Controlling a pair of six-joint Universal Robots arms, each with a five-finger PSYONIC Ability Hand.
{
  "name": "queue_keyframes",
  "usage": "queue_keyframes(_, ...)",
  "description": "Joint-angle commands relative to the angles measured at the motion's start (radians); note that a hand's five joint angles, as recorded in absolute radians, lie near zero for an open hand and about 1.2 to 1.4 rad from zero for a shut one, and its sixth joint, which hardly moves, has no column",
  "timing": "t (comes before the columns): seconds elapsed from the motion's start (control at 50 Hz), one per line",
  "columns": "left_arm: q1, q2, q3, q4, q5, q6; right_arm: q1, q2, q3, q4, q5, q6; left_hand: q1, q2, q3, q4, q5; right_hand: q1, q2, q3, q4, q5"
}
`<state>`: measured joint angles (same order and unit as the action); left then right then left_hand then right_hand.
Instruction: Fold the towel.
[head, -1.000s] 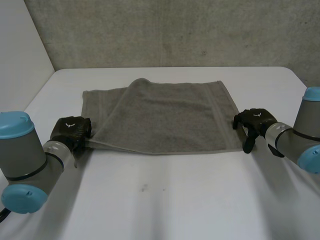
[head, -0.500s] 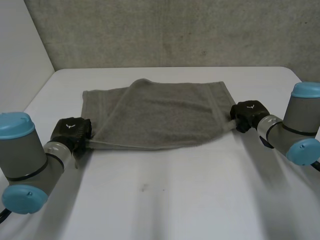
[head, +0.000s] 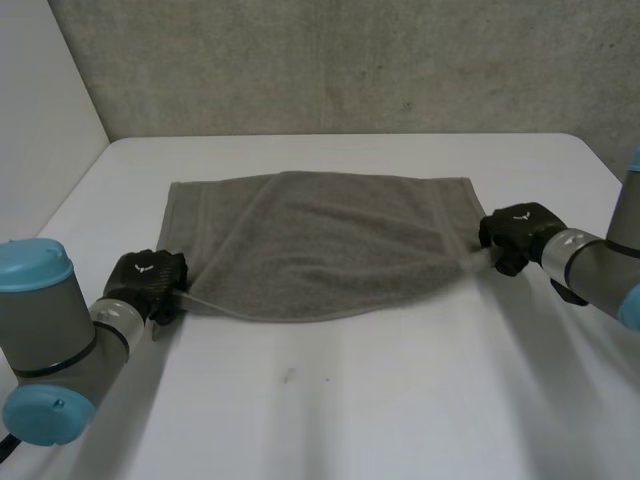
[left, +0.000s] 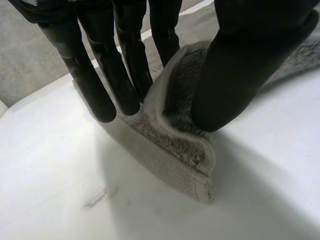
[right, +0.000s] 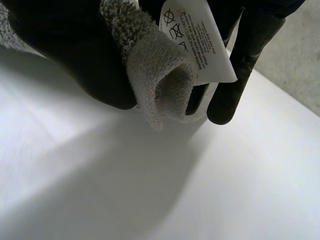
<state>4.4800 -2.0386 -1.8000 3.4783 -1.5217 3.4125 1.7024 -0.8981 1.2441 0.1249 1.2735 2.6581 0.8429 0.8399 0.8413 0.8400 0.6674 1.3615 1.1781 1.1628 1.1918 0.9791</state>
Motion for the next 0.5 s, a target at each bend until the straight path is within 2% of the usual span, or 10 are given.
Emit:
queue_keyframes(0.02, 0.002, -0.003, -0.001, 0.002, -0.002, 0.002, -0.059, -0.027, 0.057, 0.012, -0.008, -0.024, 0.028, 0.031, 0.030, 0.031, 0.029, 0.035, 0.218, 0.233, 0.204, 0.243)
queue_keyframes(0.34, 0.002, -0.008, -0.022, 0.034, -0.008, 0.002, -0.138, -0.081, 0.115, 0.006, -0.013, -0.021, 0.031, 0.034, 0.033, 0.034, 0.032, 0.035, 0.218, 0.233, 0.204, 0.243)
queue_keyframes(0.36, 0.001, -0.006, -0.024, 0.034, -0.011, 0.004, -0.138, -0.081, 0.123, 0.006, -0.014, -0.021, 0.110, 0.113, 0.111, 0.113, 0.111, 0.035, 0.218, 0.233, 0.204, 0.243)
queue_keyframes(0.38, 0.001, -0.006, -0.025, 0.033, -0.012, 0.004, -0.138, -0.081, 0.123, 0.006, -0.014, -0.021, 0.317, 0.320, 0.318, 0.320, 0.318, 0.035, 0.218, 0.233, 0.204, 0.243)
queue_keyframes(0.4, 0.001, -0.006, -0.025, 0.033, -0.012, 0.004, -0.139, -0.082, 0.132, 0.004, -0.016, -0.021, 0.319, 0.322, 0.320, 0.322, 0.320, 0.035, 0.218, 0.233, 0.204, 0.243)
queue_keyframes(0.42, 0.001, -0.003, -0.028, 0.033, -0.014, 0.004, -0.138, -0.082, 0.140, 0.004, -0.017, -0.021, 0.551, 0.554, 0.553, 0.554, 0.552, 0.035, 0.218, 0.233, 0.204, 0.243)
queue_keyframes(0.5, 0.002, 0.015, -0.048, 0.034, -0.008, 0.004, -0.138, -0.090, 0.150, 0.007, -0.023, -0.030, 0.553, 0.556, 0.555, 0.556, 0.554, 0.035, 0.218, 0.233, 0.204, 0.243)
